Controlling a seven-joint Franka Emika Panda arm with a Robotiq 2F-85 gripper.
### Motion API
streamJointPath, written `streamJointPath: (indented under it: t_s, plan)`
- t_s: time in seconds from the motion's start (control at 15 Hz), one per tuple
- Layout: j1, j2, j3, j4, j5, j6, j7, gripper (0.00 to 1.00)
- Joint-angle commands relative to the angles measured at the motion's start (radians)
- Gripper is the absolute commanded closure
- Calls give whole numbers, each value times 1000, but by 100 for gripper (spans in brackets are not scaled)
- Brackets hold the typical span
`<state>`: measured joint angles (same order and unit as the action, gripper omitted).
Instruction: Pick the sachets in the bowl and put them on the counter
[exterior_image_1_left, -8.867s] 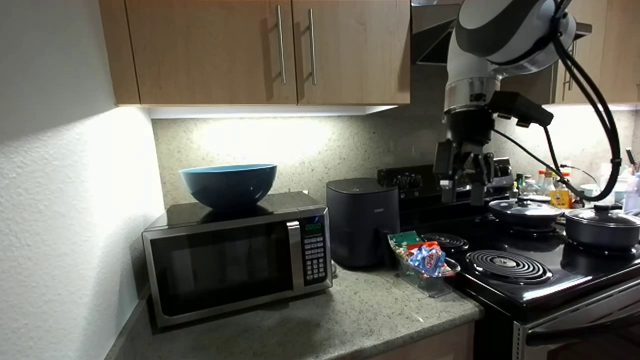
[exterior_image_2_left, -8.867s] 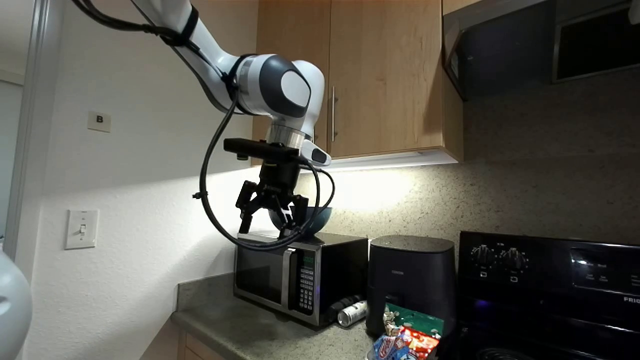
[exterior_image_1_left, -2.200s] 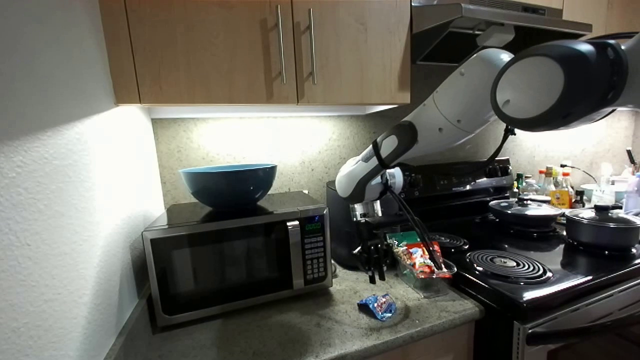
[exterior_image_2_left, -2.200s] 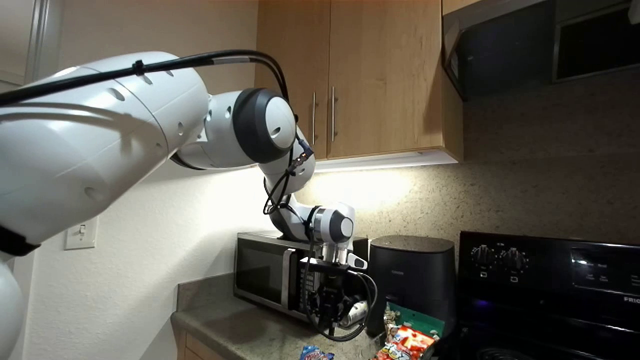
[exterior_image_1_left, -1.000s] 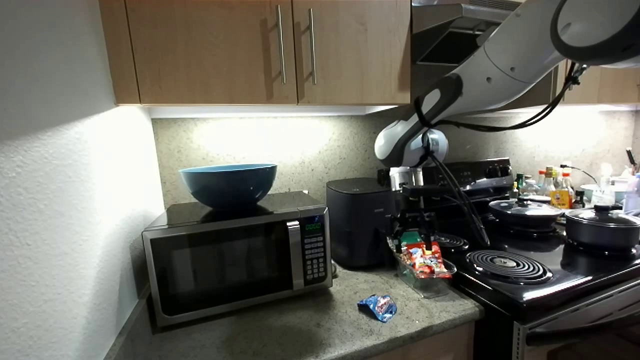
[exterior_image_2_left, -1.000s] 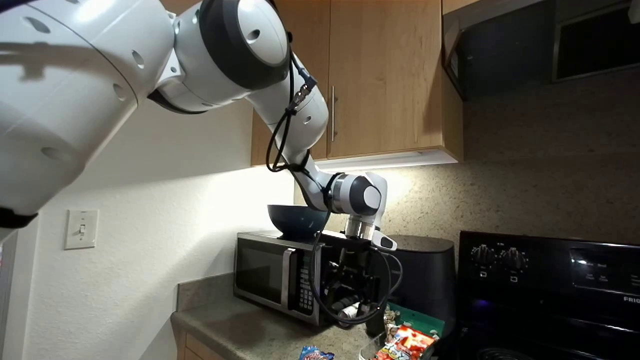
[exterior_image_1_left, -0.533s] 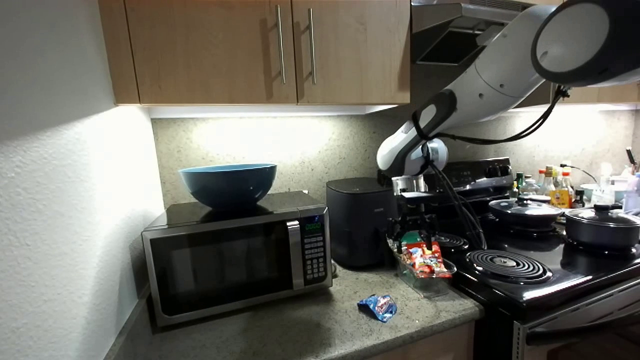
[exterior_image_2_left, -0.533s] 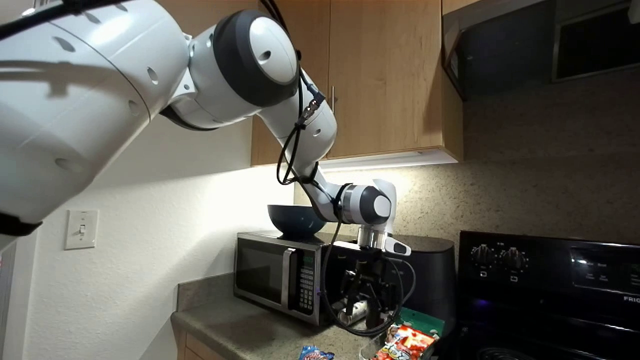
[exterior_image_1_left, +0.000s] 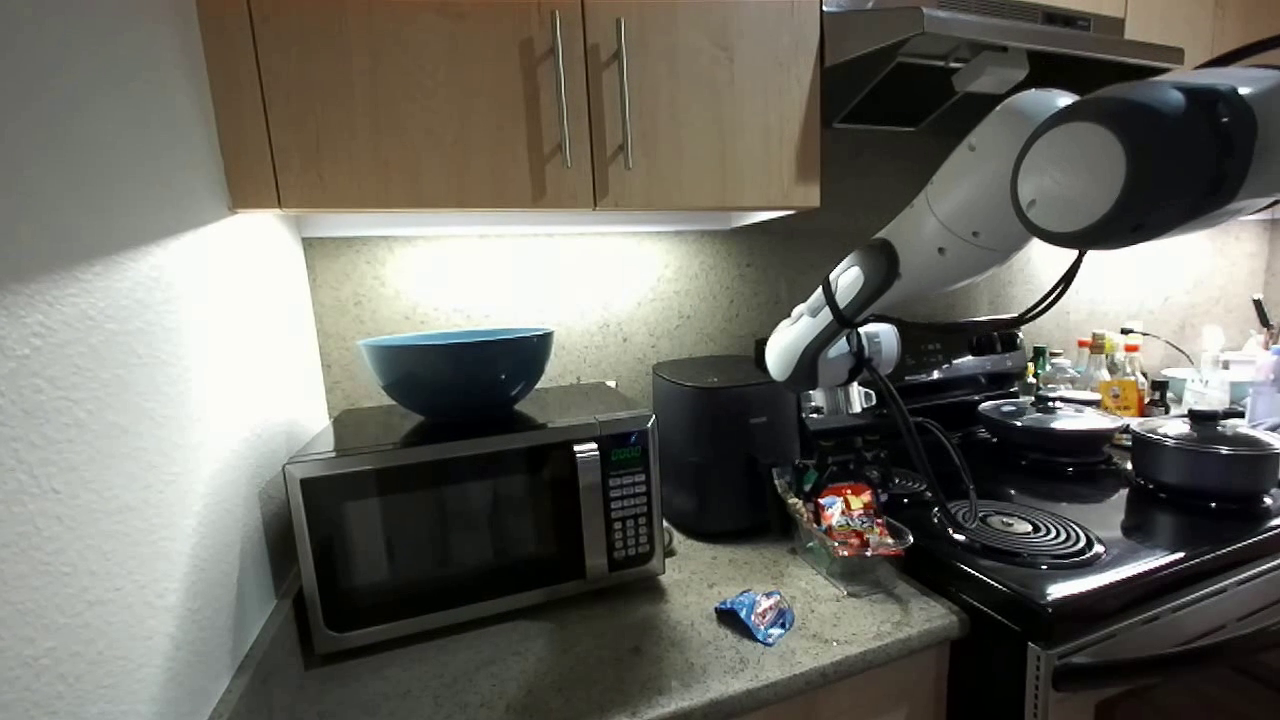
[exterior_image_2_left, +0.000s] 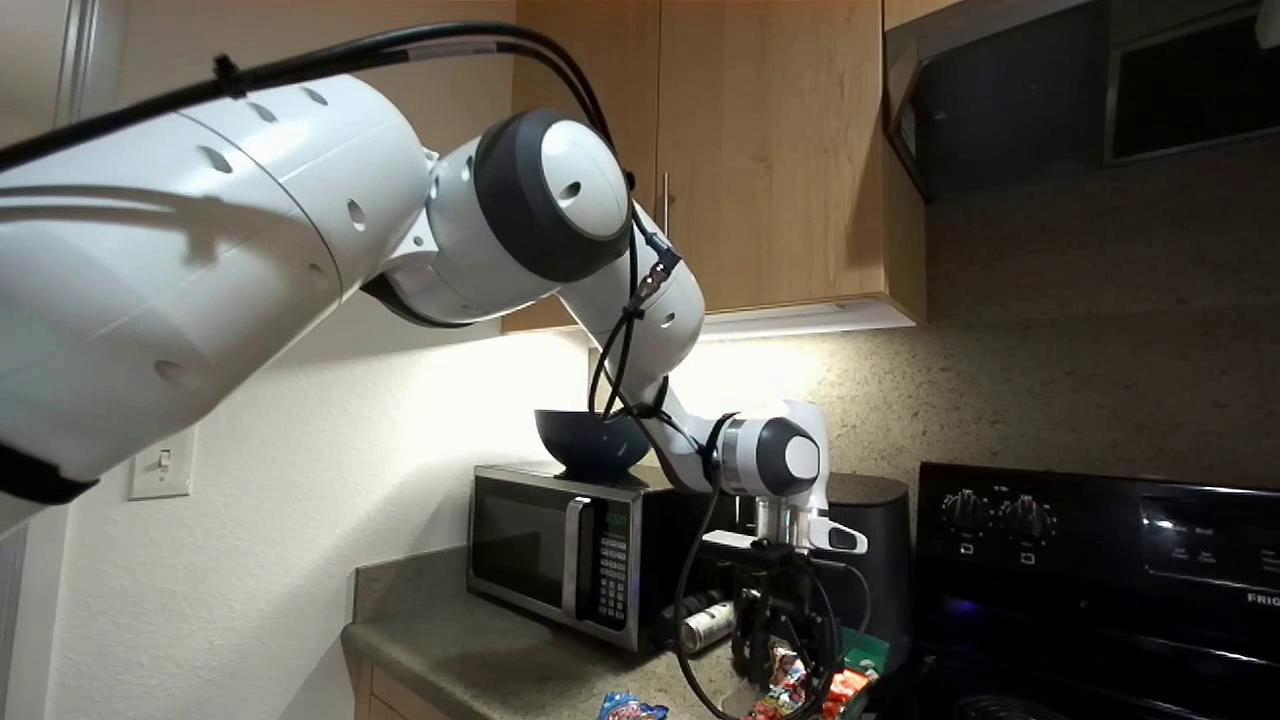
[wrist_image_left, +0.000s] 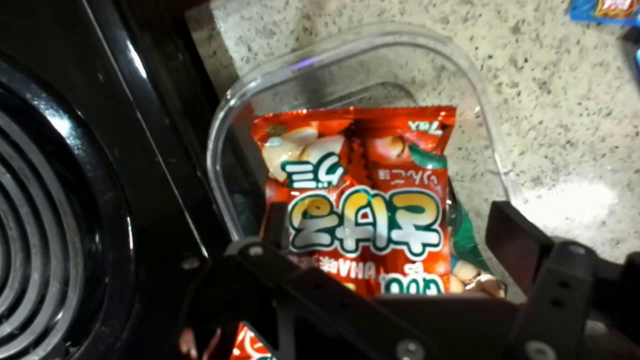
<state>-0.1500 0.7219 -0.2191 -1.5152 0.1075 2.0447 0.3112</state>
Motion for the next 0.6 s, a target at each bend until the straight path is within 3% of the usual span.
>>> streamJointPath:
  t_s: [0.0, 0.33, 0.53]
  plan:
    - [-7, 58, -7, 67, -17, -18, 63, 27]
    - [-10, 82, -4, 112, -13, -47, 65, 60]
    - [2, 18, 4, 72, -8, -66, 59, 77]
